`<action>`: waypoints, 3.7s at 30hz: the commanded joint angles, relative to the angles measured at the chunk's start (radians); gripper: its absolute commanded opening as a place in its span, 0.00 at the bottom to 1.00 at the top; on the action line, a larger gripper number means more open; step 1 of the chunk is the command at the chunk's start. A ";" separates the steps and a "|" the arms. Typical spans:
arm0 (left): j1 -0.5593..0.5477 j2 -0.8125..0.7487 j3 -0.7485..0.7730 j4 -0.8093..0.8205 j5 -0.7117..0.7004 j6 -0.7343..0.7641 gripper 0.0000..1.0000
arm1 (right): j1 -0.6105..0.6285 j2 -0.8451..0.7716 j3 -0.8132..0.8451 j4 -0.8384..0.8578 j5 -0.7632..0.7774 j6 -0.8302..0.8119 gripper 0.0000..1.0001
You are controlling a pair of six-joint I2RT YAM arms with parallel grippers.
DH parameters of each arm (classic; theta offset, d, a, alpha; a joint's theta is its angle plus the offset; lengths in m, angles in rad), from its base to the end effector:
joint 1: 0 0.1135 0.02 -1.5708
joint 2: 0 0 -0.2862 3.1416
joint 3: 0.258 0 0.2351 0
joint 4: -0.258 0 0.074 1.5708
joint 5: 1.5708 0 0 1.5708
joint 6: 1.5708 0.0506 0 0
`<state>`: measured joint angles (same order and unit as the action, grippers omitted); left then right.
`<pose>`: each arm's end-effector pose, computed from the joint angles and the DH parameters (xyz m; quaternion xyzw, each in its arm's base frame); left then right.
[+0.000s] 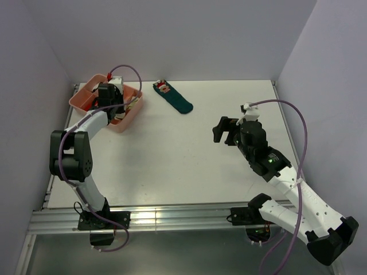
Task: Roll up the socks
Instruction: Place the sock in the storage box.
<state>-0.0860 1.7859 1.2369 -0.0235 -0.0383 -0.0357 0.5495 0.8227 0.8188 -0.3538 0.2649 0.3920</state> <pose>0.4097 -0.0334 0.2582 0.0129 0.8778 -0.0123 0.4787 0.1501 0.0764 0.3394 0.0110 0.8178 0.1596 0.5528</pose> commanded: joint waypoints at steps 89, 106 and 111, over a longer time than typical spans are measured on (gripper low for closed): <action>0.061 0.277 0.361 -0.515 0.203 0.114 0.46 | -0.056 0.177 0.088 0.021 -0.112 -0.036 0.98; 0.045 0.194 0.345 -0.543 0.141 0.094 0.45 | -0.056 0.181 0.105 0.021 -0.144 -0.035 0.97; 0.042 0.228 0.299 -0.504 0.143 0.085 0.42 | -0.056 0.176 0.095 0.019 -0.153 -0.030 0.97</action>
<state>-0.0360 2.0289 1.5723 -0.5320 0.1135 0.0650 0.5011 1.0119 0.8791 -0.3550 0.1184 0.3580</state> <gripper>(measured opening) 0.420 0.970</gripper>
